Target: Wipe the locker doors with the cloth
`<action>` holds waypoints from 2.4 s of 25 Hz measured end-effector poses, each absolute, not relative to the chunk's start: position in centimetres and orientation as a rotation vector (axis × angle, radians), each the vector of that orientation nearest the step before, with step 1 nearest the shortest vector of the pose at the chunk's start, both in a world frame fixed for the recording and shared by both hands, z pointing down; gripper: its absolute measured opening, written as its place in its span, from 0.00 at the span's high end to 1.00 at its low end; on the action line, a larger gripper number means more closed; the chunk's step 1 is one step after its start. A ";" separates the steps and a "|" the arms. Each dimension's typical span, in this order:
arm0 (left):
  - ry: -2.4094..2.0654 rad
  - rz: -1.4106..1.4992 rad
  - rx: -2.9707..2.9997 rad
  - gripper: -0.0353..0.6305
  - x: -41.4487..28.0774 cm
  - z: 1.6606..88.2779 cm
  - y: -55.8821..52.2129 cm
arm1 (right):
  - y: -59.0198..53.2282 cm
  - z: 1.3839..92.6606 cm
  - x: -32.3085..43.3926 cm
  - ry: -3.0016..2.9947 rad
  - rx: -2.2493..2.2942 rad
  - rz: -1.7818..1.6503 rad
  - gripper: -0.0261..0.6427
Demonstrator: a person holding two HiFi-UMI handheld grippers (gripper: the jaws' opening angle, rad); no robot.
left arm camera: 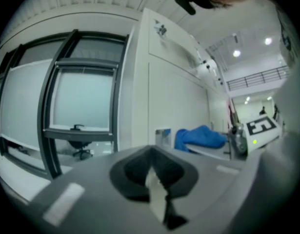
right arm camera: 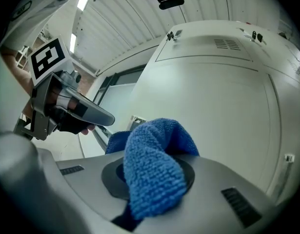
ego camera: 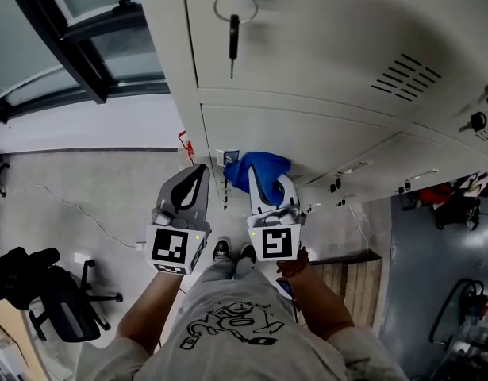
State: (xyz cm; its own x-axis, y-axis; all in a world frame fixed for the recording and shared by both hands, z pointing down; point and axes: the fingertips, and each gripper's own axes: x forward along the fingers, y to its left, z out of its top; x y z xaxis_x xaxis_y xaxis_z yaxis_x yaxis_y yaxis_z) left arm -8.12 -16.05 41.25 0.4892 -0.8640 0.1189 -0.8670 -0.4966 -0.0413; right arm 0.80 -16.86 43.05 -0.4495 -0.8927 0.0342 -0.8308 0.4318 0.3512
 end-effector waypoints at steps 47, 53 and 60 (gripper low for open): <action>-1.524 0.178 2.666 0.94 -6.1 43.5 -15.2 | -16.8 49.9 2.9 -2.460 1.251 -0.310 0.93; -1.520 0.080 2.727 0.94 -5.4 39.6 -15.2 | -16.7 41.8 2.4 -2.544 1.288 -0.416 0.93; -1.523 0.024 2.814 0.94 -4.2 35.1 -15.0 | -16.5 34.9 1.8 -2.547 1.323 -0.513 0.93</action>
State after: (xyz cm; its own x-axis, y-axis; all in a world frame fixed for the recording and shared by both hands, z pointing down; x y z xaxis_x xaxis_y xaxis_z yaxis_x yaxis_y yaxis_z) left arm -4.24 -15.04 35.11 0.5472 -0.8369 -0.0143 -0.8360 -0.5457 -0.0581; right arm 1.80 -16.46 34.93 -0.5683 -0.8219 0.0382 -0.7431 0.5327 0.4050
